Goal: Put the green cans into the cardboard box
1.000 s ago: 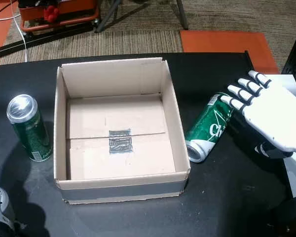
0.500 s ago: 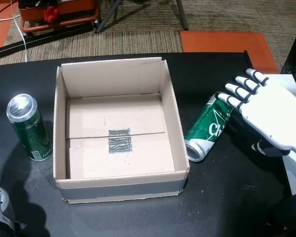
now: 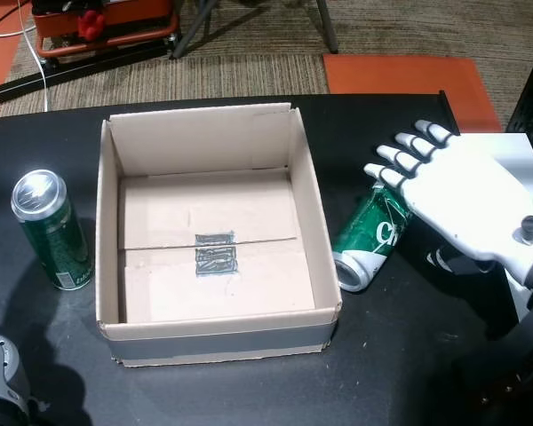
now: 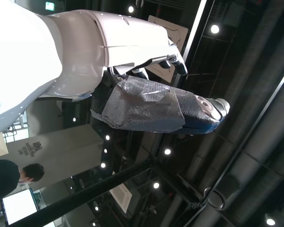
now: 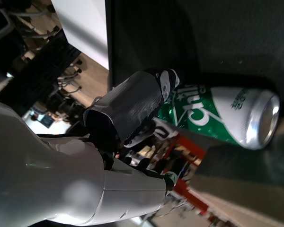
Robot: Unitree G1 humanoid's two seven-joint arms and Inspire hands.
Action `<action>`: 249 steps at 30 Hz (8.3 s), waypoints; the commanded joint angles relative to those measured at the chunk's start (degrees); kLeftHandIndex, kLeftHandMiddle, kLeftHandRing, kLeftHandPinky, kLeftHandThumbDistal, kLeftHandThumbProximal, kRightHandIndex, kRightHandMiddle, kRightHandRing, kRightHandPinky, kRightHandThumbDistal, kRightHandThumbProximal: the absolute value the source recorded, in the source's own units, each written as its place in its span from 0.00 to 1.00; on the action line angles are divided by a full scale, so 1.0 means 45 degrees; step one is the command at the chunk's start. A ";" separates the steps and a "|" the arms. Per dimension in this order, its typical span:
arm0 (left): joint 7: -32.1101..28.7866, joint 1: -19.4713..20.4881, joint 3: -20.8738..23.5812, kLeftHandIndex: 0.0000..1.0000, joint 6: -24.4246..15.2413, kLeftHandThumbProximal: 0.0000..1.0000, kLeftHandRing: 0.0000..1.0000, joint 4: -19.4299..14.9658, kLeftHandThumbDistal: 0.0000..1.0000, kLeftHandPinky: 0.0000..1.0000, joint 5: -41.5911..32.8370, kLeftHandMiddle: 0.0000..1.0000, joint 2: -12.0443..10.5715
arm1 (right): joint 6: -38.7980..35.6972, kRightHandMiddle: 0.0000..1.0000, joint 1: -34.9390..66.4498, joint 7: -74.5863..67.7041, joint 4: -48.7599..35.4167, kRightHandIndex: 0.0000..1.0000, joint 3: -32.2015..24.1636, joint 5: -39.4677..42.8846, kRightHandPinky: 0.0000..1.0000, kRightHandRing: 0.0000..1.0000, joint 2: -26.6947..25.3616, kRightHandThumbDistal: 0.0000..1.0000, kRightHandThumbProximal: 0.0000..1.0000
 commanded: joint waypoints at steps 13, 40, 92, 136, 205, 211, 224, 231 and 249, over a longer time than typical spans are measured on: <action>0.0493 0.0429 -0.0453 0.70 -0.0183 0.80 0.97 -0.0638 0.60 0.92 0.0160 0.79 -0.0697 | -0.0660 0.89 -0.0578 0.0425 0.0172 0.89 0.1040 -0.0440 0.89 0.92 0.0147 1.00 0.43; 0.0478 0.1273 -0.1093 0.71 -0.0145 0.78 0.97 -0.1991 0.62 0.92 -0.0023 0.81 -0.1169 | -0.0876 0.82 -0.0163 0.2552 0.0705 0.83 0.0933 0.0081 0.88 0.83 0.0626 1.00 0.43; -0.0486 0.1179 -0.0939 0.77 0.0969 0.80 0.97 -0.1872 0.74 0.93 -0.0475 0.84 -0.1034 | -0.2558 0.41 -0.0162 0.3539 0.0499 0.47 -0.0915 0.1820 0.47 0.46 0.0561 0.46 0.00; -0.0573 -0.0141 -0.0460 0.75 0.0187 0.73 0.97 -0.0036 0.59 0.93 -0.0546 0.83 -0.0779 | -0.3483 0.28 -0.1284 0.4086 0.0102 0.28 -0.2465 0.2718 0.34 0.34 -0.1719 0.63 0.00; -0.0573 -0.0336 -0.0717 0.71 -0.0535 0.77 0.96 0.0076 0.65 0.93 -0.0689 0.80 -0.1242 | -0.3561 0.19 -0.5164 0.4425 -0.0482 0.16 -0.2264 0.3041 0.33 0.32 0.3058 0.65 0.00; -0.0455 -0.0196 -0.0758 0.71 -0.0705 0.79 0.95 -0.0242 0.65 0.93 -0.0602 0.80 -0.1383 | -0.3805 0.25 -0.4591 0.4914 -0.0355 0.22 -0.2262 0.3377 0.35 0.34 0.3234 0.66 0.00; -0.0273 0.0211 -0.1293 0.71 -0.0595 0.77 0.95 -0.0817 0.71 0.90 -0.0545 0.81 -0.1698 | -0.3838 0.23 -0.3759 0.4822 -0.0296 0.22 -0.1879 0.3157 0.35 0.33 0.3450 0.66 0.00; 0.0317 0.0550 -0.1737 0.68 -0.0792 0.78 0.94 -0.1262 0.79 0.88 -0.0248 0.80 -0.1834 | -0.3665 0.24 -0.3262 0.4586 -0.0173 0.21 -0.0934 0.2438 0.33 0.33 0.3907 0.68 0.00; 0.0782 0.0881 -0.2364 0.69 -0.1031 0.77 0.95 -0.1833 0.76 0.88 -0.0179 0.80 -0.2015 | -0.3691 0.22 -0.3348 0.4957 -0.0186 0.18 -0.0862 0.2521 0.35 0.31 0.4950 0.64 0.00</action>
